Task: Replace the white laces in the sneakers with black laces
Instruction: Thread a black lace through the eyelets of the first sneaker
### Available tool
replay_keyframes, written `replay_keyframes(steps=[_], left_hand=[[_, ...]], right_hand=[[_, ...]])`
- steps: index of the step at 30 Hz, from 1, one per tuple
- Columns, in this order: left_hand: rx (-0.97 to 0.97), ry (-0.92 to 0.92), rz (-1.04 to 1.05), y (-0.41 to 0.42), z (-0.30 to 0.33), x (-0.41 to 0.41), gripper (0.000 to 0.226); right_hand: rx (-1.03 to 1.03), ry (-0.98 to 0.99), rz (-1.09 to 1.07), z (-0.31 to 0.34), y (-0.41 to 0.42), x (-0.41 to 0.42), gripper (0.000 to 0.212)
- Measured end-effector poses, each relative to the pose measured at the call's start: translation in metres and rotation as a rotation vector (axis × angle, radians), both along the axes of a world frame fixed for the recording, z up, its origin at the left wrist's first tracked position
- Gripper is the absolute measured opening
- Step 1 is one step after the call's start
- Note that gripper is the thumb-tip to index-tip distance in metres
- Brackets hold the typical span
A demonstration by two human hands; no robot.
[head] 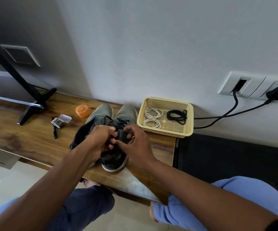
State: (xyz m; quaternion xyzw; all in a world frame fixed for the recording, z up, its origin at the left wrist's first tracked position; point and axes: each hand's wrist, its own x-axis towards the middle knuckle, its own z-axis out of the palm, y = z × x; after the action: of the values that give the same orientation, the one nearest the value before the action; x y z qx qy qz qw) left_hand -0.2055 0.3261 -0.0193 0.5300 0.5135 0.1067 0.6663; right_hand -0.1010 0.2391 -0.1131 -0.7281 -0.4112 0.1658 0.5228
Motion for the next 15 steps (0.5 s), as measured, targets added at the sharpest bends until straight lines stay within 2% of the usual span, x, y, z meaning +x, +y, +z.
replay_keyframes(steps=[10,13,15], left_hand=[[0.048,0.051,-0.043,-0.002,0.000,0.000,0.027],[0.126,0.076,-0.087,-0.001,-0.004,0.001,0.024],[0.248,0.118,-0.127,-0.001,-0.008,0.001,0.015]], right_hand=[[0.034,-0.158,-0.067,0.013,-0.001,0.000,0.024],[0.012,-0.186,-0.089,0.019,0.000,0.001,0.015],[-0.021,-0.174,-0.105,0.022,0.000,0.003,0.011]])
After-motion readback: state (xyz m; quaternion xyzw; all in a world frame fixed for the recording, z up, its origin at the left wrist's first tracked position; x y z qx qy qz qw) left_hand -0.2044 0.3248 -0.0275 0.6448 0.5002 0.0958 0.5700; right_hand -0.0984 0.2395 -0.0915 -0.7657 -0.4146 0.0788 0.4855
